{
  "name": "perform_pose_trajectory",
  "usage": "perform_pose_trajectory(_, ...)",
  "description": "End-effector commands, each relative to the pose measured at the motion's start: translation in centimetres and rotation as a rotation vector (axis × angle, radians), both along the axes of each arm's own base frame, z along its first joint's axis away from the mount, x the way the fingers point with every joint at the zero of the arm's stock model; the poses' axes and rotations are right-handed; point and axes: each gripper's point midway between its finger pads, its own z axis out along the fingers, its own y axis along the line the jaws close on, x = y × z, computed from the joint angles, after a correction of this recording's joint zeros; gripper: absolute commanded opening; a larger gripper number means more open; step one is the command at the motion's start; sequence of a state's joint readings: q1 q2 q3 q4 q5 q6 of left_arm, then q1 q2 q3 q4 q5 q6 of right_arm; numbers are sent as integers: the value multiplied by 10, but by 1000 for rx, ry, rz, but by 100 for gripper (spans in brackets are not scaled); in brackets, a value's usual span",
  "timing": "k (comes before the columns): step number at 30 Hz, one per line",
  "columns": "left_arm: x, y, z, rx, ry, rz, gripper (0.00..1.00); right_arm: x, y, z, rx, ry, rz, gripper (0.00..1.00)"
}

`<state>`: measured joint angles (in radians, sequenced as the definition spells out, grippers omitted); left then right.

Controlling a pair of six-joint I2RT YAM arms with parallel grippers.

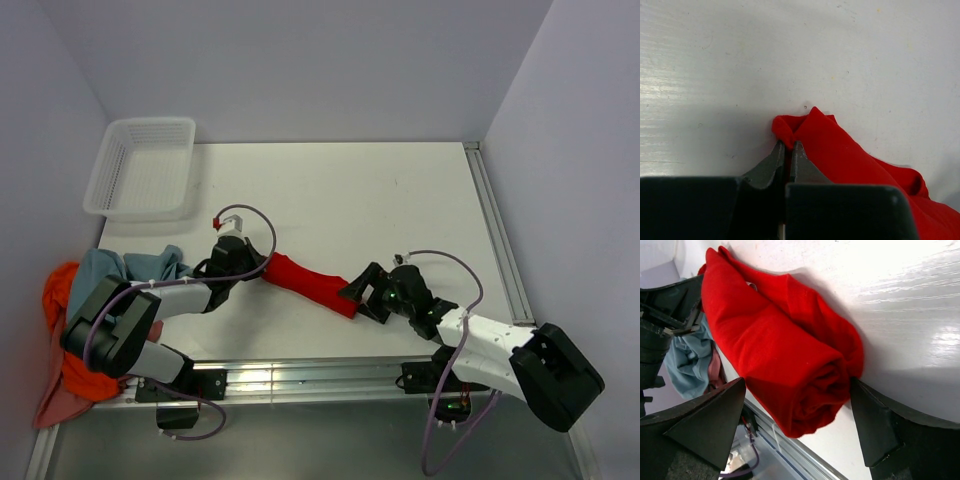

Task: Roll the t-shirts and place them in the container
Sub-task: Place the rolled tshirt into the container

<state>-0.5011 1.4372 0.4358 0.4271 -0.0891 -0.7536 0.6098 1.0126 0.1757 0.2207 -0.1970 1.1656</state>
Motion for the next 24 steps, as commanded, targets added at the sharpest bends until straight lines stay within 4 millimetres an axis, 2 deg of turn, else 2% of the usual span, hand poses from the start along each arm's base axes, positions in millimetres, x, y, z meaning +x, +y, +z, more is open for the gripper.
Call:
perform_pose_trajectory(1,4,4,-2,37,8,26,0,-6,-8,-23,-50,50,-50,91)
perform_pose_trajectory(8,3,2,-1,48,7,26,0,-1,-13,-20,-63,32,-87,84)
perform_pose_trajectory(13,2,-1,0,45,5,18,0,1,-13,-17,-56,20,-97,65)
perform_pose_trajectory(18,1,-5,5,36,-9,12,0,6,-14,-12,-54,-10,-111,31)
perform_pose_trajectory(22,-3,-11,9,25,-18,-3,0,16,-12,1,-75,-49,-107,22)
perform_pose_trajectory(24,-5,-15,12,16,-20,-8,0,19,-7,7,-55,-70,-95,1)
